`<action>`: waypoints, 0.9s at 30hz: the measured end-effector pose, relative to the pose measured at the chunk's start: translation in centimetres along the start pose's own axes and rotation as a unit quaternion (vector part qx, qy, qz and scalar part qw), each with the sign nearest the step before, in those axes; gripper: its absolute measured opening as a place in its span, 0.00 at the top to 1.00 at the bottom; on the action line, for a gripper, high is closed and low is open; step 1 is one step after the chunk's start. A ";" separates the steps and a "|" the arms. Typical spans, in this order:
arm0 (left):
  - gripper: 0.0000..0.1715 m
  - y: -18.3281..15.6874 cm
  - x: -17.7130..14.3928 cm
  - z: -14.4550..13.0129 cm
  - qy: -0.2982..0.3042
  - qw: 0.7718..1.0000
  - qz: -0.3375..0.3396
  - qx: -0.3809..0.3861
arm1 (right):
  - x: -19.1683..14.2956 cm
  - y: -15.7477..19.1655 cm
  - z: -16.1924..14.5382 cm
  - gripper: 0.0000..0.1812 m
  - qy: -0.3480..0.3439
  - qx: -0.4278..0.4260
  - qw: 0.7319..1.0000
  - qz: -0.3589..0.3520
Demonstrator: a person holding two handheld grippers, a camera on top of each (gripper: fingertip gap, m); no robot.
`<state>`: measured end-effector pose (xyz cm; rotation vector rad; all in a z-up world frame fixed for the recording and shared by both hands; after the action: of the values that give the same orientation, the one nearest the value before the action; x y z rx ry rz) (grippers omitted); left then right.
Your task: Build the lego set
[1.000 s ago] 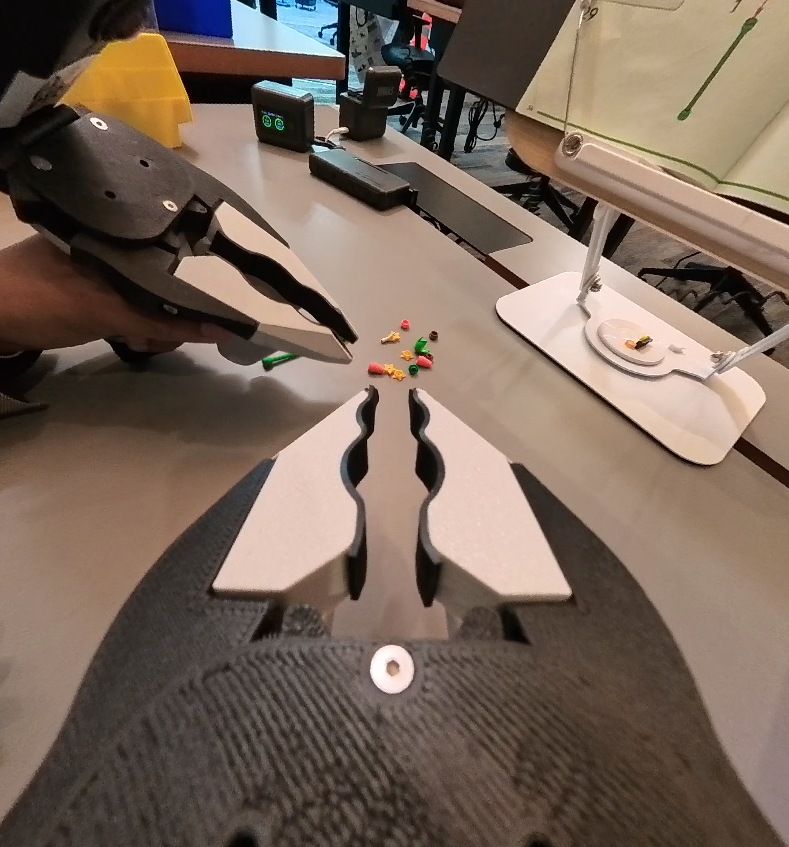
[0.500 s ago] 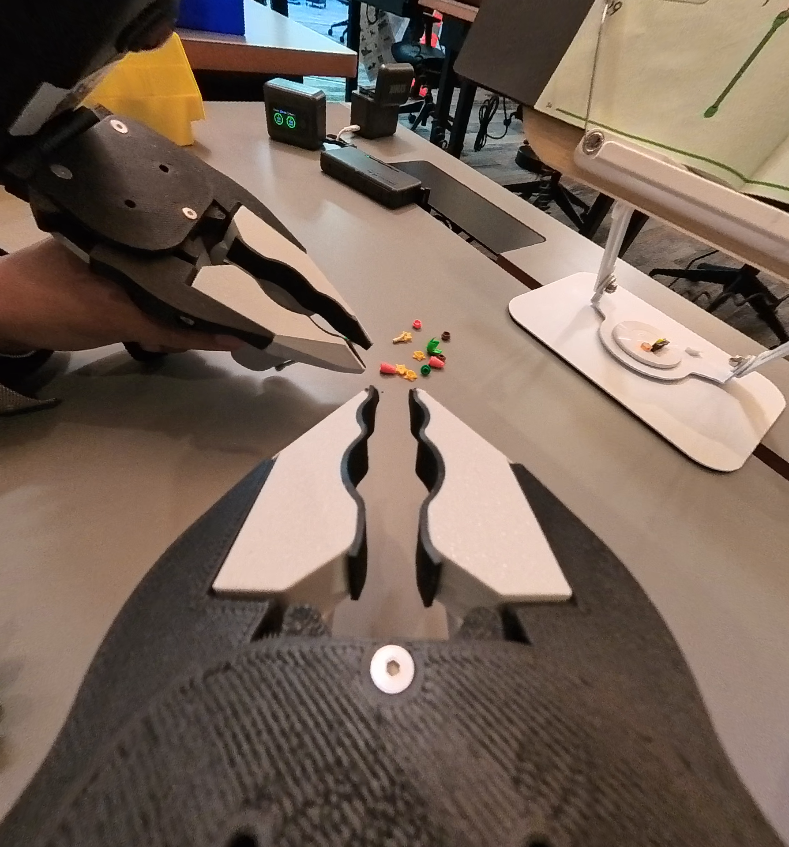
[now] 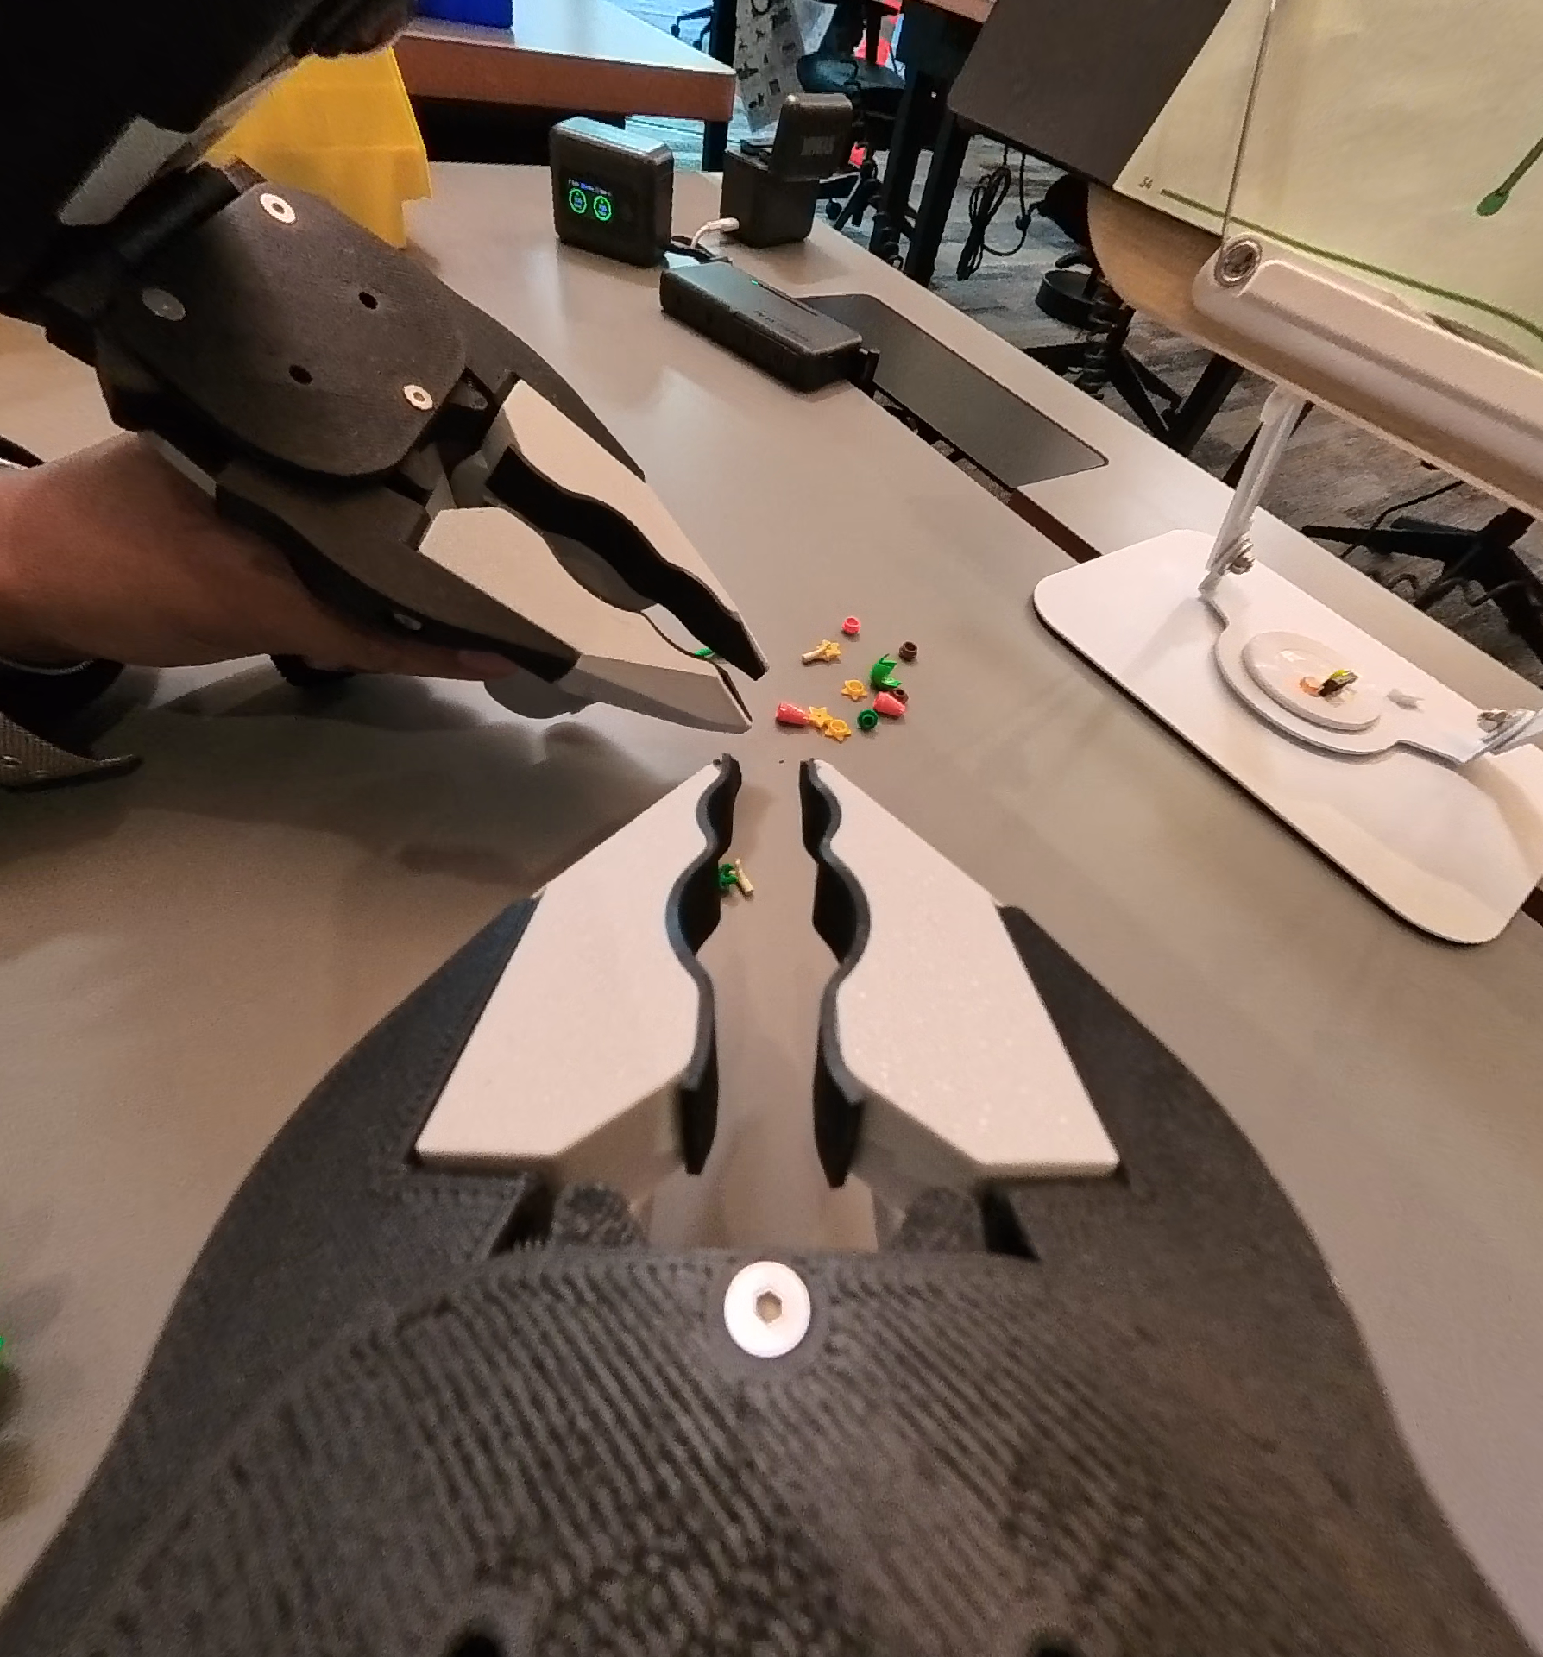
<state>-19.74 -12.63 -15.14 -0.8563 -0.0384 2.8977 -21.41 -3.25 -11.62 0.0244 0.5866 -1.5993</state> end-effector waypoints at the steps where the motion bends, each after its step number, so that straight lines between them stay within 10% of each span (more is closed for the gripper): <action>1: 0.92 0.0 0.0 0.0 0.000 1.000 0.000 0.000 | 0.0 0.0 0.0 0.93 0.000 0.000 1.000 0.000; 27: 0.91 0.0 0.0 0.0 0.000 1.000 0.004 0.003 | 0.9 0.7 -0.8 0.92 0.028 -0.019 0.999 0.003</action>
<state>-19.76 -12.67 -15.18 -0.8587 -0.0263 2.9040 -21.12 -3.73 -12.92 0.0433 0.6604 -1.5844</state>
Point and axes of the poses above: each gripper's, where its closed fingertips meet, x out along the fingers, z out of its top, y = z × x across the jaws, the point moved 4 cm from there along -x, back along the fingers, and after that the axes turned 12 degrees about -x, right-handed, at the moved point
